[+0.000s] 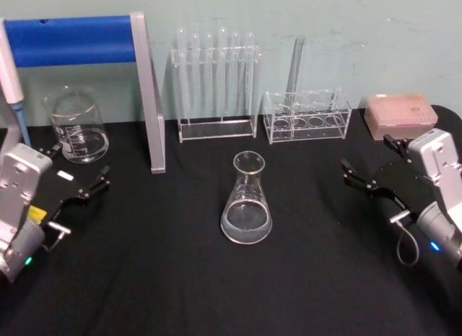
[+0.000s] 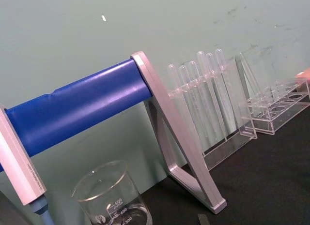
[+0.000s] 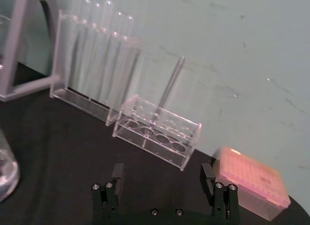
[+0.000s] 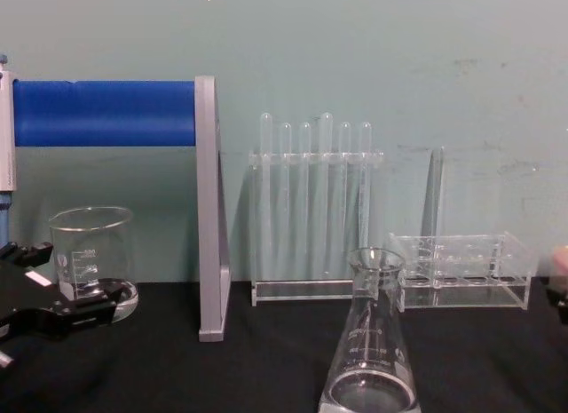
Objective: Grasp the erlenmeyer flask with one hand, shake it three times, then place it back.
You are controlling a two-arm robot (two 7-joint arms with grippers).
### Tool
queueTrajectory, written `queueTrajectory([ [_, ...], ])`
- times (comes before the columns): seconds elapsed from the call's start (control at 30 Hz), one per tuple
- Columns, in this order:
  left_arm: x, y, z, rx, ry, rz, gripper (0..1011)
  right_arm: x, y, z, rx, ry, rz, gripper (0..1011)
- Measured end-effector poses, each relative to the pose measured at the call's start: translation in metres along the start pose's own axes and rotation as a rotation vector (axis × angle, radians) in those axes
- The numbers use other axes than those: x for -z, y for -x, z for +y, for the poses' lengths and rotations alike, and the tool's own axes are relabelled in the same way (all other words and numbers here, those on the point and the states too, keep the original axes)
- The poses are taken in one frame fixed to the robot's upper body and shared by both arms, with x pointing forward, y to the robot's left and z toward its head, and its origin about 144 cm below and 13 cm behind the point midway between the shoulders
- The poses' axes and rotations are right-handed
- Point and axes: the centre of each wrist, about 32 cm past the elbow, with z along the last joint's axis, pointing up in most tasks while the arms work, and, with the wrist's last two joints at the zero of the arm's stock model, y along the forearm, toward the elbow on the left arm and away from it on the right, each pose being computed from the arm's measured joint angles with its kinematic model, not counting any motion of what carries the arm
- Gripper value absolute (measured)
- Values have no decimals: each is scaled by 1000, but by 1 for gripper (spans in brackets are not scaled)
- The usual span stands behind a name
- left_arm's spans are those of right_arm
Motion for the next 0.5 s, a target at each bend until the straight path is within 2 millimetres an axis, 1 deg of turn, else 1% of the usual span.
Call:
queueTrajectory([
  [0.3,0,0,0,0,0,0,1001,-11,-5,-20,-104,-10,78,1000],
  [0.5,0,0,0,0,0,0,1001,-14,-2,-30,-199,-14,152,1000],
])
